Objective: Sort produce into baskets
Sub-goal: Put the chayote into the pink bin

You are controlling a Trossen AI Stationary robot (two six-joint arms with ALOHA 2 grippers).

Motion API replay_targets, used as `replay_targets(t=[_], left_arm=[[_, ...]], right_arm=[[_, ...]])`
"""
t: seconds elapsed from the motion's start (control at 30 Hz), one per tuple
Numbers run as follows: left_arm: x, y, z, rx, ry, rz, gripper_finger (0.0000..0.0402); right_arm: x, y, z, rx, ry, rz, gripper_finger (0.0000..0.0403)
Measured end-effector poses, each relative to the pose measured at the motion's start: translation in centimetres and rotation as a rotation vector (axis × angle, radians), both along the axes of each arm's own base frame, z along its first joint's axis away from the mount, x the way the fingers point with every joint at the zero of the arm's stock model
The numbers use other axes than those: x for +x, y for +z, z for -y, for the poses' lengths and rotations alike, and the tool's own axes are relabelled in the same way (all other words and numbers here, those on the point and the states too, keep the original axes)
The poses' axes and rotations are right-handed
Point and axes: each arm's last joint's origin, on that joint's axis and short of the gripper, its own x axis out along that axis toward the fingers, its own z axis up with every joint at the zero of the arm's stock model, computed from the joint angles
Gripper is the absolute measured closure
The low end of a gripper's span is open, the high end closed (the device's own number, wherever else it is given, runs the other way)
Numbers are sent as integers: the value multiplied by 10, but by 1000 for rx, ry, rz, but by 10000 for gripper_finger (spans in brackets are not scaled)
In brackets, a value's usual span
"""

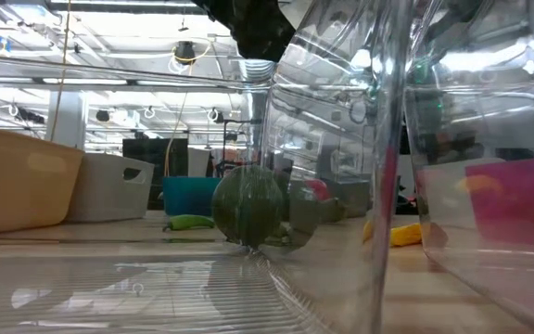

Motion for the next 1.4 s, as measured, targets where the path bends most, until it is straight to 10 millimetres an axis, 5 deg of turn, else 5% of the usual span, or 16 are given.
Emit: replay_targets(t=[0.47, 1.07, 1.4], left_arm=[[-1, -2, 0, -3, 0, -22, 48], [-1, -2, 0, 1, -2, -20, 48], [-1, -2, 0, 0, -2, -20, 48]], right_arm=[[-16, -27, 2, -64, 57, -15, 126], [-11, -48, 4, -137, 109, 43, 130], [-9, -53, 9, -164, 112, 28, 242]])
